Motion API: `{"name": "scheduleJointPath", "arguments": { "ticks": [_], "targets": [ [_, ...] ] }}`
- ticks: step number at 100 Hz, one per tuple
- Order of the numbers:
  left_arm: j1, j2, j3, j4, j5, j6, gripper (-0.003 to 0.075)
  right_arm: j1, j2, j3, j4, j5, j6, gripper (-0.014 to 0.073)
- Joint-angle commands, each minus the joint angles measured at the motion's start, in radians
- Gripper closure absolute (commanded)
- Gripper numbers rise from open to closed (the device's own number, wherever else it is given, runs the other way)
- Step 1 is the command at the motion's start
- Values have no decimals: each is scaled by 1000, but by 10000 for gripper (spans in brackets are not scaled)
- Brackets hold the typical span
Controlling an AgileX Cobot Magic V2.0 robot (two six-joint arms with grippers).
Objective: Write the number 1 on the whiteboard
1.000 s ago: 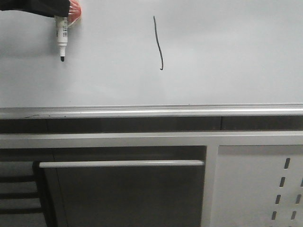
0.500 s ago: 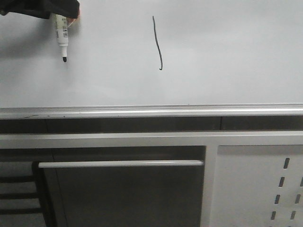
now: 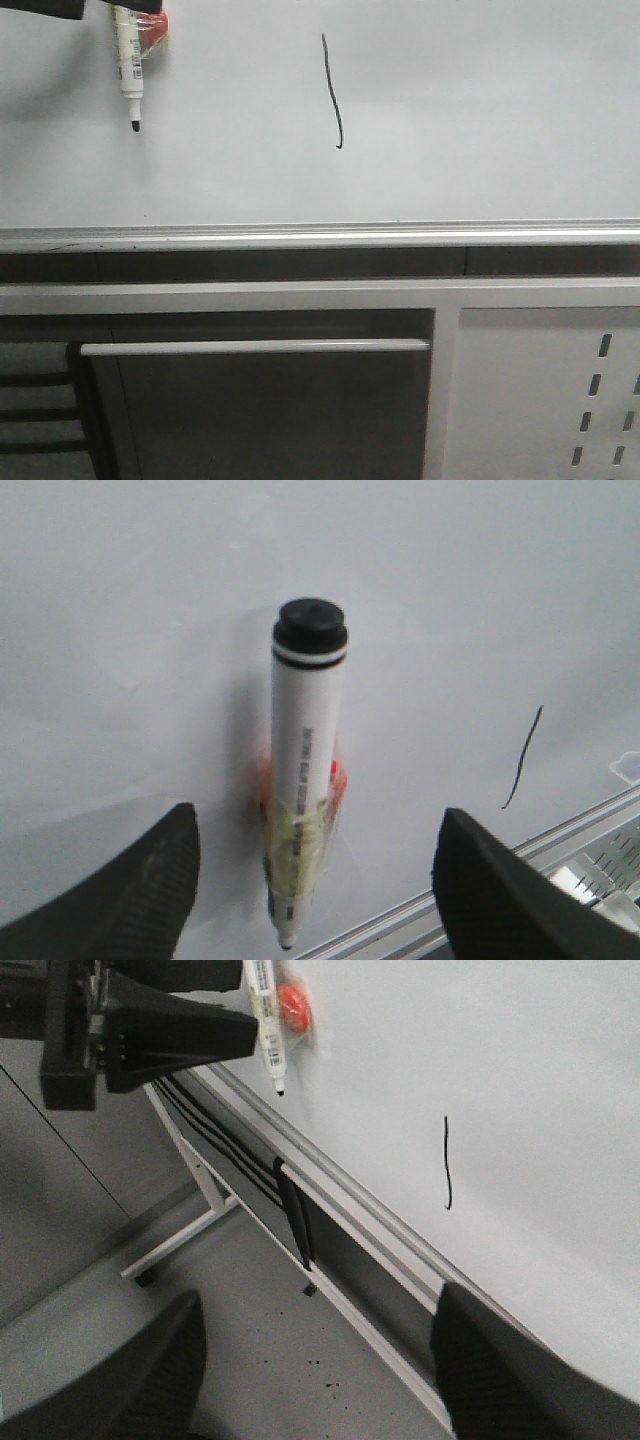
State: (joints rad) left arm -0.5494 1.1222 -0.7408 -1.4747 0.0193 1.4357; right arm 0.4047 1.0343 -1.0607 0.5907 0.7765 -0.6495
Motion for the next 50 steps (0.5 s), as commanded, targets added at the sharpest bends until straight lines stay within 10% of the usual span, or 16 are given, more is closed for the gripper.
{"name": "scheduleJointPath", "arguments": {
  "ticks": [1,26,50],
  "targets": [
    [2,-97,18,0,14,-5,255,-29,-37,-33,13,-29,14,157],
    [2,-343,105,0,14,-5,291,-168,-119,-33,11,-24,92,186],
    [2,-496,126,2,17,-5,740,-207,-283,75,13,-132,107,663]
  ]
}}
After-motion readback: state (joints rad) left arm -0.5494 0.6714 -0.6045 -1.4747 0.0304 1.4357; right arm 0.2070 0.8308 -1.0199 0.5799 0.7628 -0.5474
